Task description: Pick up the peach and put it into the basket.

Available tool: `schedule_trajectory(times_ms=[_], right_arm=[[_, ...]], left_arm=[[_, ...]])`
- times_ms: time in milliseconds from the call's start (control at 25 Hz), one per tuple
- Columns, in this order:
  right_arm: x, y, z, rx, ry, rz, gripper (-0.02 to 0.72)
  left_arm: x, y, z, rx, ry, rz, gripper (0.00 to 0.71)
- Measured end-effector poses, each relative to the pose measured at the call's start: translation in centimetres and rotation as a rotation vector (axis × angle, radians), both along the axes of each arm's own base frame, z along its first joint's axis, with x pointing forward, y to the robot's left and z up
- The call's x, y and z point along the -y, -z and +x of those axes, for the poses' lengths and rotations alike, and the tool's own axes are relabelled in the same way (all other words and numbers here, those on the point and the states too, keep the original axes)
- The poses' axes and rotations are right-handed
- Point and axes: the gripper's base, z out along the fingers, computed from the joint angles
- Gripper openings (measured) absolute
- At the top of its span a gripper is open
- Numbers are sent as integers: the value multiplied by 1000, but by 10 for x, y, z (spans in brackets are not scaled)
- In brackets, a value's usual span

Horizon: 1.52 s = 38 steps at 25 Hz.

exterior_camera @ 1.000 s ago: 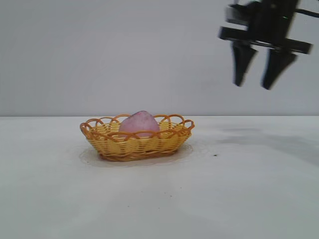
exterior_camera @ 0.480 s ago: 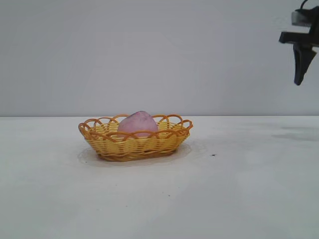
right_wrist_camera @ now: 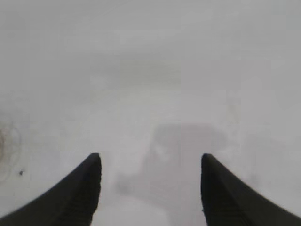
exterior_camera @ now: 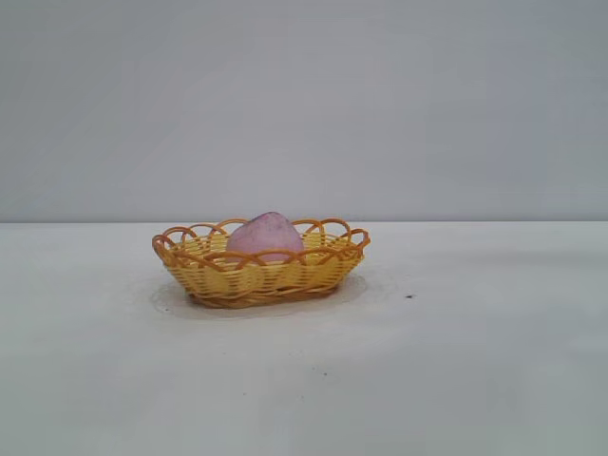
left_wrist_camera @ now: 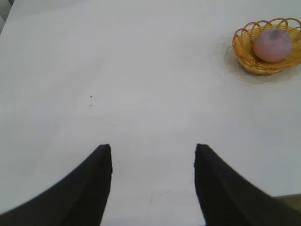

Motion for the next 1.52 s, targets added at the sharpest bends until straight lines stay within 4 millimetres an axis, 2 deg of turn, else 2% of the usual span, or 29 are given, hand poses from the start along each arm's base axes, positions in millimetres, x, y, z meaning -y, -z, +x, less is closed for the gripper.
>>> schedule_trajectory(times_ms=[160, 280, 440, 560, 960, 1360, 1520], right_arm=[[-2, 3, -64, 39, -11, -14, 396], [-4, 4, -103, 86, -18, -17, 396], [-4, 5, -144, 117, -8, -26, 396], [-2, 7, -167, 104, 8, -55, 396], [1, 6, -203, 97, 58, -76, 396], [0, 1, -254, 412, 54, -96, 396], [-1, 2, -260, 442, 35, -108, 396]], left_arm=[[0, 0, 0, 0, 0, 0, 384], [0, 0, 0, 0, 0, 0, 384], [0, 0, 0, 0, 0, 0, 384], [0, 0, 0, 0, 0, 0, 384], [0, 0, 0, 0, 0, 0, 384], [0, 0, 0, 0, -10, 0, 384], [0, 0, 0, 0, -12, 0, 384]])
